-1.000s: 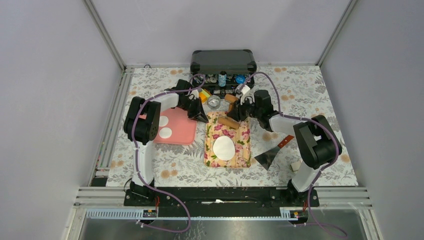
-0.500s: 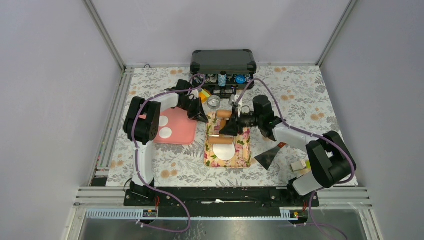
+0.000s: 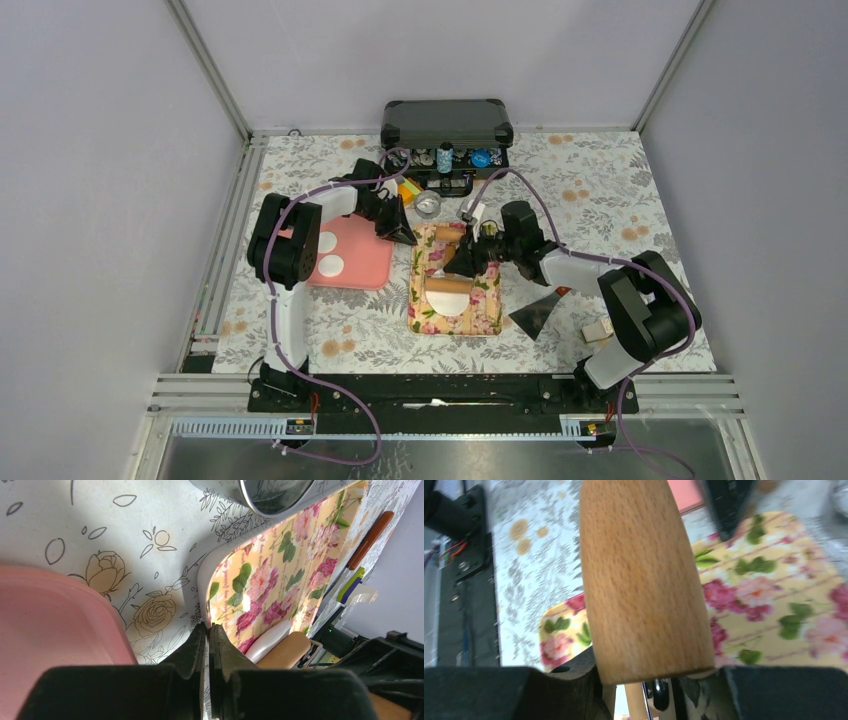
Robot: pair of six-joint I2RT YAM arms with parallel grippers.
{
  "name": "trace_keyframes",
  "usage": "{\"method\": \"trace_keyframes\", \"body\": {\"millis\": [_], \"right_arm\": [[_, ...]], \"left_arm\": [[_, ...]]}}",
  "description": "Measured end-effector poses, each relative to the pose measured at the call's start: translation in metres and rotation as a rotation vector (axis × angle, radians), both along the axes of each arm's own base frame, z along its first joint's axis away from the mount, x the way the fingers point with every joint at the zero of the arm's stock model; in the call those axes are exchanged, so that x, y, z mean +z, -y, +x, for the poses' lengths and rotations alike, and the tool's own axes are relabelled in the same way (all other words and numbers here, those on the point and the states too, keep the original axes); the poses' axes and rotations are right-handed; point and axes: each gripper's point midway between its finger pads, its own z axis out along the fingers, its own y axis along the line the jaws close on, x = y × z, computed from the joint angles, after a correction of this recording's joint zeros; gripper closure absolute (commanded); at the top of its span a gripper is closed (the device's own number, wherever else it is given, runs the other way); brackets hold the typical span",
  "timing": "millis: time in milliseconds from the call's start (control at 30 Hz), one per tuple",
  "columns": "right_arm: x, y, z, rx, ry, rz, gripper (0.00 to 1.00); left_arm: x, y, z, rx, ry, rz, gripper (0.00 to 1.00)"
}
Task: Roll out the dumpling wrappers from the dough
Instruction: Flatten out the dough on the work surface.
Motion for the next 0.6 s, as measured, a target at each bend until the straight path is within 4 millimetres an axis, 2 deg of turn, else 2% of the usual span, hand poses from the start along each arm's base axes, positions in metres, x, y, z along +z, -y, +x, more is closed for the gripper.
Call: {"method": "trace_keyframes", "body": {"millis": [267,333,467,600], "right_arm": [[0.009,0.012,0.056,-0.242,0.139,-0.029,1.0],[0.003,0.022,0.071,-0.322,0.158,-0.068,1.0],[-0.001,0.034,0.091,-0.445,0.168,-0.096,1.0],[0.002,0.044,0.101,-0.52,0.192,-0.121,1.0]], "left_arm": [[0.0,0.0,0.0,-0.001,0.001,0.0,1.0],[0.0,0.0,0.0,-0.002,0.001,0.0,1.0],[0.0,0.0,0.0,-0.01,0.009,0.003,1.0],[0.0,-0.002,-0.001,-0.031,0.032,0.02,1.0]]}}
